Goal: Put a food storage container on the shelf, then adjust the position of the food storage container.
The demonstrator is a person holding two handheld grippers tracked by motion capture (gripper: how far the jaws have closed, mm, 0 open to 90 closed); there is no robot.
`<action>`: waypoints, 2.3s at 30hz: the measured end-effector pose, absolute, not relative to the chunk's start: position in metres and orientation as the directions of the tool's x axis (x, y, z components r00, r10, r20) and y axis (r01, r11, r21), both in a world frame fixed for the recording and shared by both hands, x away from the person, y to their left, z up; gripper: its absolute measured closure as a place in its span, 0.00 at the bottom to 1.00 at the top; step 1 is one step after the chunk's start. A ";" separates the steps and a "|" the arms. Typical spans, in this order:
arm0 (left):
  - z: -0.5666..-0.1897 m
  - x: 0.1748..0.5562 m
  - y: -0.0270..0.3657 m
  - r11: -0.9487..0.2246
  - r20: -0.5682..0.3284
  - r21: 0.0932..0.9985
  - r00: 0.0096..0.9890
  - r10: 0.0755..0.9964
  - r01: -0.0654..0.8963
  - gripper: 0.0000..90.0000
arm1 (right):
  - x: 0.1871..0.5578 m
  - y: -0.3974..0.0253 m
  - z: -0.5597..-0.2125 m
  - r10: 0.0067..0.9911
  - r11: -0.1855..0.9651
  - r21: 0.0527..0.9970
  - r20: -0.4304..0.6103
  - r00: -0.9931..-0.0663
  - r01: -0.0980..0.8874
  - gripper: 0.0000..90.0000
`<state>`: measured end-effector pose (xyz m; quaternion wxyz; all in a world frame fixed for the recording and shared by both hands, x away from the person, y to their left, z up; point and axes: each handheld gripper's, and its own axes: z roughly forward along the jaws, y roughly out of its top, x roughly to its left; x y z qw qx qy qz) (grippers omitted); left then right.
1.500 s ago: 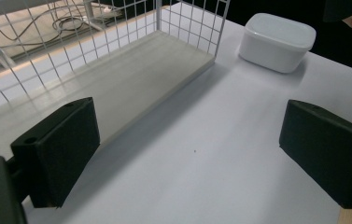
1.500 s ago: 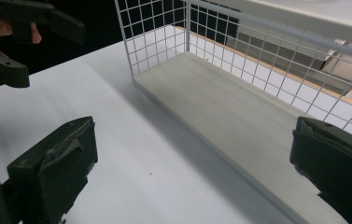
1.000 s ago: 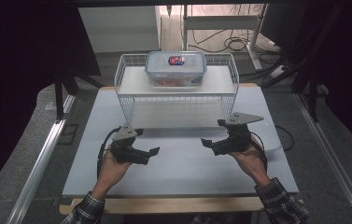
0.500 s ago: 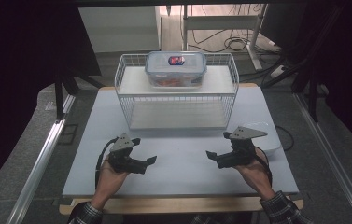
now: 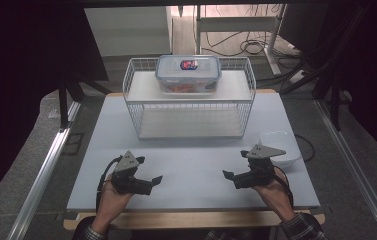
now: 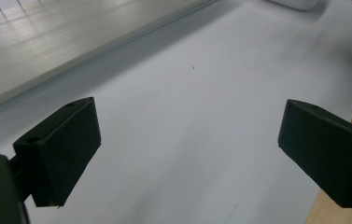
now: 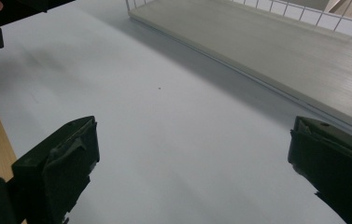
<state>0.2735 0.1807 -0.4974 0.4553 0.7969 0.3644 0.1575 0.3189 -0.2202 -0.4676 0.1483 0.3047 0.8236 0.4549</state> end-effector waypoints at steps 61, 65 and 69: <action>-0.524 0.264 0.182 -0.373 -0.056 0.794 0.668 0.742 0.480 0.06 | 0.377 -0.339 -0.437 0.884 0.291 0.808 -0.021 -0.468 0.513 0.99; -0.524 0.264 0.182 -0.374 -0.054 0.793 0.667 0.743 0.481 0.06 | 0.386 -0.356 -0.440 0.914 0.256 0.804 -0.021 -0.406 0.536 0.99; -0.525 0.265 0.182 -0.375 -0.054 0.792 0.666 0.744 0.482 0.06 | 0.394 -0.370 -0.446 0.934 0.237 0.799 -0.029 -0.357 0.552 0.99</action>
